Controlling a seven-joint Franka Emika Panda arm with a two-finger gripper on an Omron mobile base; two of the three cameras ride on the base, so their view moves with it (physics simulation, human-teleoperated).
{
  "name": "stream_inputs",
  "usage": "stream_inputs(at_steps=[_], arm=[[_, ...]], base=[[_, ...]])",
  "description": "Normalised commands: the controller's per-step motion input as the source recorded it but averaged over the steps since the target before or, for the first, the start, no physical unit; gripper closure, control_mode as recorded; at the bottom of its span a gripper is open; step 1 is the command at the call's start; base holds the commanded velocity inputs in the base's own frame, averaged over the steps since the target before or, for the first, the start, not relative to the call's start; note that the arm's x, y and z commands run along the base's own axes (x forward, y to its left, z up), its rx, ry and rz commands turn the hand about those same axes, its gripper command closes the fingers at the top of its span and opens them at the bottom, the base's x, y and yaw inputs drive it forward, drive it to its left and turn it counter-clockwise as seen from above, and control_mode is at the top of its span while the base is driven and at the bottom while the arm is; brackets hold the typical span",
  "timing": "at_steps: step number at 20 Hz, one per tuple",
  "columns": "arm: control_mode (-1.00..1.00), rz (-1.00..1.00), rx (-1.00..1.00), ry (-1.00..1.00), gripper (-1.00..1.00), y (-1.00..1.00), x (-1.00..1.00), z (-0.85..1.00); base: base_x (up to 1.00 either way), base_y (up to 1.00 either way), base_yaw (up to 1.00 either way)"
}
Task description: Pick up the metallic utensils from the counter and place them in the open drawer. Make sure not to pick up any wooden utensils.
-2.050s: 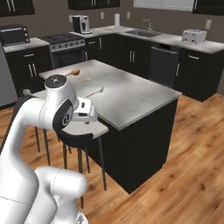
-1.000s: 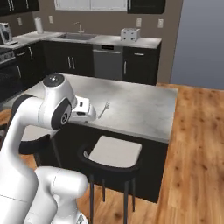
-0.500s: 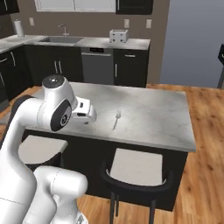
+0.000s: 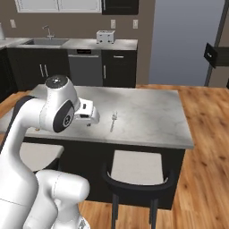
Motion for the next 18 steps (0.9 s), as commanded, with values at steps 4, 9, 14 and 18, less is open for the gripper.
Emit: stream_inputs(at_steps=[4, 9, 14, 18], arm=[[1.0, 0.0, 0.0, 0.0, -1.0, 0.0, 0.0, 0.0], [1.0, 0.0, 0.0, 0.0, -1.0, 0.0, 0.0, 0.0], [1.0, 0.0, 0.0, 0.0, -1.0, 0.0, 0.0, 0.0], [-1.0, 0.01, 0.0, 0.0, -1.0, 0.04, 0.2, -0.03]], base=[[0.07, 0.0, -0.07], [0.0, 0.0, 0.0], [0.0, 0.0, 0.0], [0.0, 0.0, 0.0]])
